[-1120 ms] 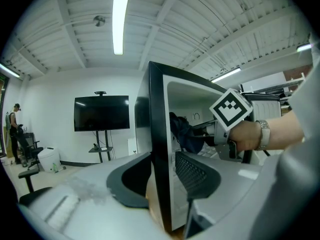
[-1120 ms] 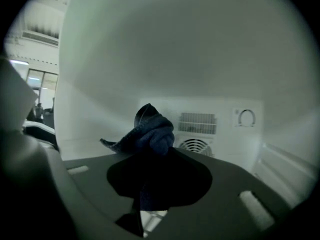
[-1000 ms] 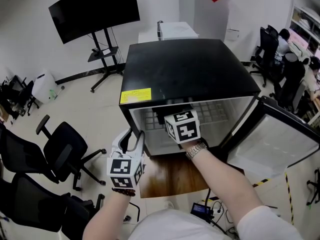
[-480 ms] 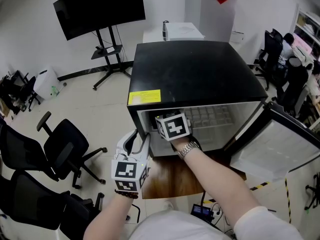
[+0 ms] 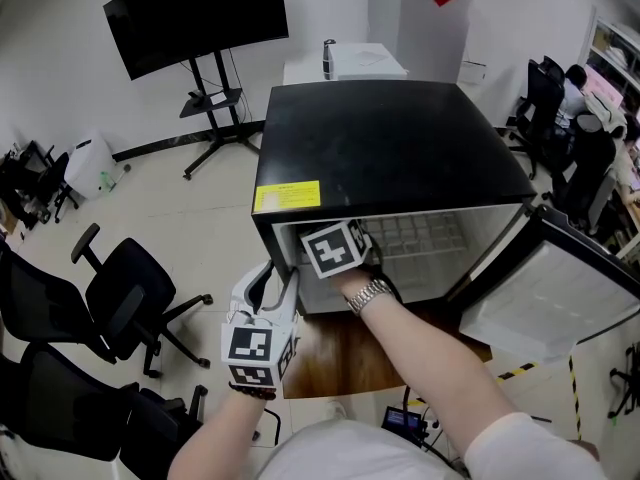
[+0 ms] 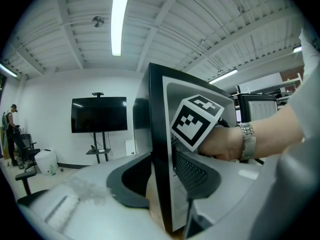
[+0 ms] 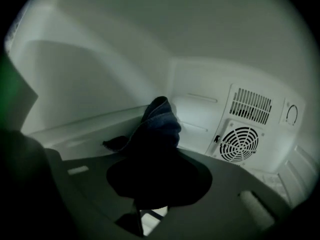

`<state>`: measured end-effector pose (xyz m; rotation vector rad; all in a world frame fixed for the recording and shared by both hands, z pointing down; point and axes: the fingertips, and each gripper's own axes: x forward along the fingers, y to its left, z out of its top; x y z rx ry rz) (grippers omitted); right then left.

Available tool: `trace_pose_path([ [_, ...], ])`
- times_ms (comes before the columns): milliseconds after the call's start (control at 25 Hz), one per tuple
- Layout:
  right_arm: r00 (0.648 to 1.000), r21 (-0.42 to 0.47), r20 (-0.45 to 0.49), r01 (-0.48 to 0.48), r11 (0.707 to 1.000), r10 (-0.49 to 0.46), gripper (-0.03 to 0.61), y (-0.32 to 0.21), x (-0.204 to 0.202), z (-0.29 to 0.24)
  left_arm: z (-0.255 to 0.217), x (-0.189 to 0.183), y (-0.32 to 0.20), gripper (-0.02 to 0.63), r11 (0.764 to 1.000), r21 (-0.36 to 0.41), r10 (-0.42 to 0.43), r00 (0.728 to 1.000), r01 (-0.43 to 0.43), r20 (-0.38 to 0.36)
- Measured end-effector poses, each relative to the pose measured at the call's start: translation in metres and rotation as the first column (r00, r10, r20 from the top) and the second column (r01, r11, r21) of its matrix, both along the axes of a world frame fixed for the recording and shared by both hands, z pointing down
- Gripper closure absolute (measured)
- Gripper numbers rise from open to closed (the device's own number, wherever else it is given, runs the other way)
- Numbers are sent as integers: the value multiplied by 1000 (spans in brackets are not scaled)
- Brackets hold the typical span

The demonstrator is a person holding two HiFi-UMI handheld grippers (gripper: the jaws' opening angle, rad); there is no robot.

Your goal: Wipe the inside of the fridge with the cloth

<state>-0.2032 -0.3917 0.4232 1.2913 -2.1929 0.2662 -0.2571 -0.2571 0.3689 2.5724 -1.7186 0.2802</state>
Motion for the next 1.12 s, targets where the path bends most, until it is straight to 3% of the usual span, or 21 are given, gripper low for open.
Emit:
trace_pose_path([
  [320,999,75,-34,-4,997,6,485,-7,15,-11,-2,-1,0,471,1000,2,-6,1000,6,-4],
  [1120,992,126,-55,-108,986,116,485,-15,99,-21,0,-2,-1,471,999,-3,-34,999,34,-8],
])
